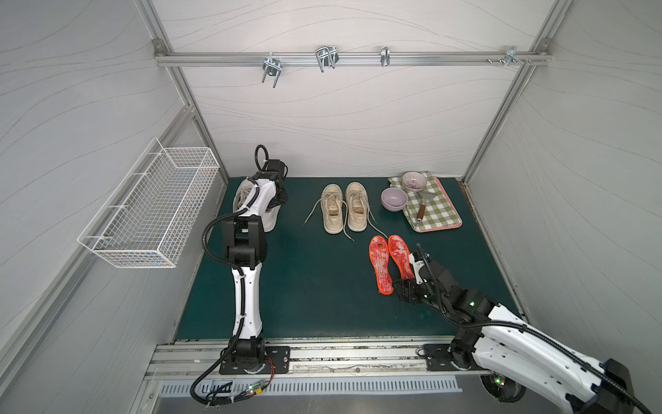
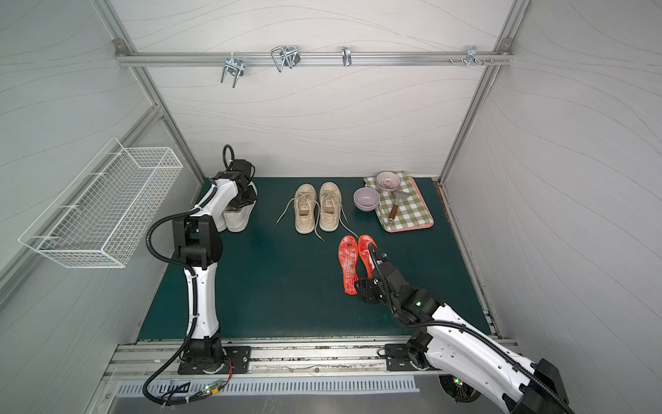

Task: Remove the insole from the shoe
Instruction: Move the shoe to the center of the board.

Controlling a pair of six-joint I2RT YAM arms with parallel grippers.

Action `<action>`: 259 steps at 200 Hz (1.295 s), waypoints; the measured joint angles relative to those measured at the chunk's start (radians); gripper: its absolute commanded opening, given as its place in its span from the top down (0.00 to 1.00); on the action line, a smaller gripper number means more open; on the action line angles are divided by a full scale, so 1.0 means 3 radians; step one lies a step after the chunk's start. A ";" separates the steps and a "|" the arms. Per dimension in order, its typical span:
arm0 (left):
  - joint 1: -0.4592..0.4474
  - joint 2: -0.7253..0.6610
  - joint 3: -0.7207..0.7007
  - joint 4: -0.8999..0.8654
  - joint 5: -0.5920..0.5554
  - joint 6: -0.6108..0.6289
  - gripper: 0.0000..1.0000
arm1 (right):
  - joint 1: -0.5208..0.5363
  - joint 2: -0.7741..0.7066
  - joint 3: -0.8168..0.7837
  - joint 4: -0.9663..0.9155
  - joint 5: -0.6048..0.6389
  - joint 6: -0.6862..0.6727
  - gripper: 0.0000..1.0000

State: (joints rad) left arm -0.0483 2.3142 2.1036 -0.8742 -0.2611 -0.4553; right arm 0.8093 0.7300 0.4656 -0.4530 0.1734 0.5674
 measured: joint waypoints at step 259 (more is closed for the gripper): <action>-0.1442 -0.3442 -0.4083 0.0478 -0.0019 -0.1049 1.00 | -0.0003 0.0451 0.0355 -0.0019 -0.0113 0.0090 0.20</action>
State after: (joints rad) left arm -0.4808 1.2816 0.8787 -0.7307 -0.2668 -0.7700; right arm 0.8085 0.8654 0.5720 -0.4587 0.1394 0.5945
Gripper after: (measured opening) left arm 0.086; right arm 0.796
